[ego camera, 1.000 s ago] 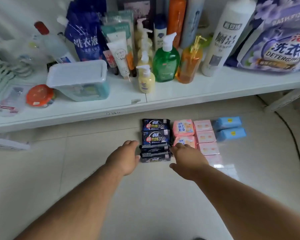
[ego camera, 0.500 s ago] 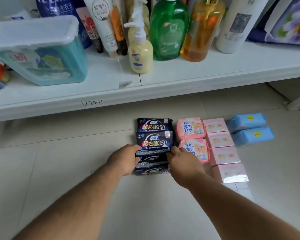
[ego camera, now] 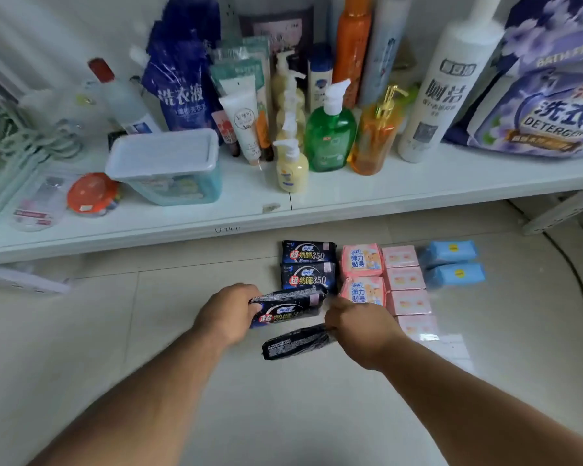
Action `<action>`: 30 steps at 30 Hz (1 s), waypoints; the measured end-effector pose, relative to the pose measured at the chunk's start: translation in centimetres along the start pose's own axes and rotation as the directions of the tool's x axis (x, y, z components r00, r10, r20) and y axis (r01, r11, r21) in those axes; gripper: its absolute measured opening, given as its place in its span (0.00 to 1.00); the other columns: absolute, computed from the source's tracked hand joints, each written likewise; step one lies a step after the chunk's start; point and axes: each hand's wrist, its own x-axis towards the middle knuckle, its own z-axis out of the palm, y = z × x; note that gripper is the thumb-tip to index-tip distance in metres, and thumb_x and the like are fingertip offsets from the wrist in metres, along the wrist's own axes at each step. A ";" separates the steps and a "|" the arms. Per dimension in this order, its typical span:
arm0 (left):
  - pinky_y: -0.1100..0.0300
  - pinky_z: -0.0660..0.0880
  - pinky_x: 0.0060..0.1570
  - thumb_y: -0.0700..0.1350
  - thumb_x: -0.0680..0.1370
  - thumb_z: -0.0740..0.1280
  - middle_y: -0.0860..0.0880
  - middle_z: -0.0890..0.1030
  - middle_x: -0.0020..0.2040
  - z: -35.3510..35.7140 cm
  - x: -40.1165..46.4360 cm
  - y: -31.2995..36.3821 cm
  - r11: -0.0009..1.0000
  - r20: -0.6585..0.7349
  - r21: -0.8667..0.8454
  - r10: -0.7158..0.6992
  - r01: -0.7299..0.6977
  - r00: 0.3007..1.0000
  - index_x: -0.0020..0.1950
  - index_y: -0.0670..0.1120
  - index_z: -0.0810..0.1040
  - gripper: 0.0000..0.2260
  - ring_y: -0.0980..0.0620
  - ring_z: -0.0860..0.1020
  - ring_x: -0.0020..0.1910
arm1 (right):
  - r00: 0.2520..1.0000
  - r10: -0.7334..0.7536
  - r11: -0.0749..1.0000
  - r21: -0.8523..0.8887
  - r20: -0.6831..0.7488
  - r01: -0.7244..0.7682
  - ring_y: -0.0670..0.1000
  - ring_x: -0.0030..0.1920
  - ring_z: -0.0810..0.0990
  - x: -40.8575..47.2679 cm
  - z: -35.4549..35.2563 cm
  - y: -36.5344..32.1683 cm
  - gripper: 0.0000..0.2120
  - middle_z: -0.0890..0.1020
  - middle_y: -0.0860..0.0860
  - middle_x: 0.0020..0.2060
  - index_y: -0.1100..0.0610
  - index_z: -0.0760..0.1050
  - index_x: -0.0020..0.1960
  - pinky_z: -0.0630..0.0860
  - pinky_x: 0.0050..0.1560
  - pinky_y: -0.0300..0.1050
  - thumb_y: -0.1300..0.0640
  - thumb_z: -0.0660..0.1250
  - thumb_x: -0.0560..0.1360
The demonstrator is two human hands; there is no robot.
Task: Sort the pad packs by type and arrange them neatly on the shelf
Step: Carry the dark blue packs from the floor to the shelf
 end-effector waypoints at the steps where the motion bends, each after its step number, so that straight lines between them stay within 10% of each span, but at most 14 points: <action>1: 0.55 0.75 0.48 0.46 0.80 0.65 0.52 0.80 0.48 -2.7 -2.1 0.9 1.000 -0.016 -0.020 -0.004 0.004 1.000 0.51 0.51 0.81 0.05 0.48 0.77 0.47 | 1.000 -0.007 1.000 0.008 0.022 0.007 0.59 0.46 0.81 -2.0 -2.7 -0.8 0.08 0.77 0.51 0.54 0.49 0.74 0.54 0.75 0.40 0.49 0.60 0.61 0.78; 11: 0.57 0.73 0.45 0.44 0.78 0.68 0.54 0.81 0.41 -33.1 -25.0 9.5 0.978 -0.118 -0.207 -0.035 0.010 0.992 0.45 0.50 0.82 0.04 0.50 0.78 0.44 | 1.000 0.021 0.921 0.388 0.014 -0.025 0.53 0.44 0.80 -24.0 -35.1 -9.1 0.05 0.83 0.50 0.46 0.49 0.76 0.55 0.79 0.48 0.51 0.52 0.63 0.80; 18: 0.58 0.75 0.44 0.46 0.79 0.68 0.52 0.82 0.44 -51.4 -37.6 13.6 0.968 -0.268 -0.247 -0.015 -0.053 0.963 0.48 0.52 0.83 0.04 0.50 0.80 0.44 | 0.988 -0.096 0.937 0.323 -0.122 0.131 0.34 0.37 0.79 -36.2 -54.0 -14.1 0.07 0.85 0.42 0.41 0.49 0.85 0.51 0.71 0.41 0.30 0.54 0.67 0.80; 23: 0.64 0.74 0.34 0.45 0.81 0.66 0.52 0.80 0.41 -60.2 -45.4 16.6 0.960 -0.373 -0.263 -0.012 -0.093 0.928 0.46 0.48 0.82 0.06 0.54 0.80 0.37 | 0.966 -0.099 0.911 0.369 -0.239 0.185 0.43 0.41 0.86 -42.5 -63.5 -16.5 0.08 0.87 0.51 0.42 0.57 0.84 0.52 0.81 0.50 0.51 0.59 0.66 0.80; 30: 0.55 0.75 0.46 0.46 0.80 0.67 0.53 0.82 0.42 -70.2 -54.1 19.7 0.973 -0.588 -0.199 -0.022 -0.118 0.808 0.48 0.50 0.83 0.05 0.54 0.79 0.40 | 0.874 -0.233 0.912 0.217 -0.428 0.349 0.41 0.38 0.84 -49.8 -74.4 -20.2 0.08 0.86 0.47 0.36 0.54 0.82 0.47 0.80 0.45 0.45 0.55 0.66 0.81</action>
